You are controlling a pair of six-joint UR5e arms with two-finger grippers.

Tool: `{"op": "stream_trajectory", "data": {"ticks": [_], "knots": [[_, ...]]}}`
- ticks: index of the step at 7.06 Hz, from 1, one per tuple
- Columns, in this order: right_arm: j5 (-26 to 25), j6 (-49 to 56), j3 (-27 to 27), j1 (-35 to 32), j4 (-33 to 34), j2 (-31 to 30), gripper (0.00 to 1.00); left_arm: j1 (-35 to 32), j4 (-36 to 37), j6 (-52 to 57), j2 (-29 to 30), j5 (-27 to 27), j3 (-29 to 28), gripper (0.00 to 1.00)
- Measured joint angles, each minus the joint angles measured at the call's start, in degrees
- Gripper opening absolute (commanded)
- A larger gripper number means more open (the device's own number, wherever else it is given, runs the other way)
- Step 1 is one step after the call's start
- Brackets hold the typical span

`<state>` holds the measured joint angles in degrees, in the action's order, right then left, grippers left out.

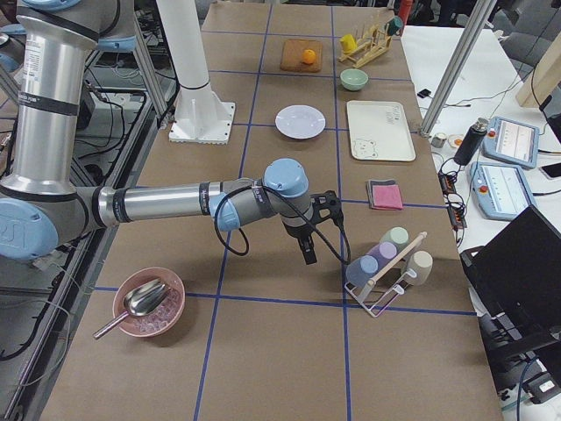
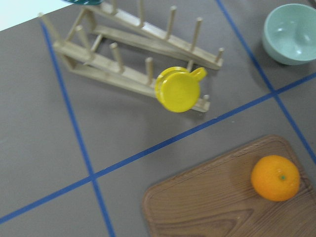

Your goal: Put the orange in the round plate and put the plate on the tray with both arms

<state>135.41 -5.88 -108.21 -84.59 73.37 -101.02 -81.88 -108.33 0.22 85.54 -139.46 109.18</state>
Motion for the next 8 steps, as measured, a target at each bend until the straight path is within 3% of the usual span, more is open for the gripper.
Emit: {"op": "stream_trajectory", "data": {"ticks": [1, 4, 6, 8], "knots": [[0.16, -2.63, 0.01, 0.55, -1.55, 0.22, 1.0, 4.81, -1.5, -4.66, 1.53, 0.92, -0.3, 0.98], [0.28, -6.24, 0.32, 1.77, -5.04, -0.02, 1.0, 22.65, -7.3, -23.59, 4.41, 14.32, -1.38, 0.98], [0.23, -6.35, 0.36, 1.94, -5.25, -0.15, 1.0, 28.12, -9.39, -27.04, 5.14, 18.32, -4.84, 0.98], [0.15, -6.27, 0.43, 1.97, -5.33, -0.22, 1.0, 30.02, -14.87, -27.72, 5.19, 18.82, -9.78, 0.98]]}}
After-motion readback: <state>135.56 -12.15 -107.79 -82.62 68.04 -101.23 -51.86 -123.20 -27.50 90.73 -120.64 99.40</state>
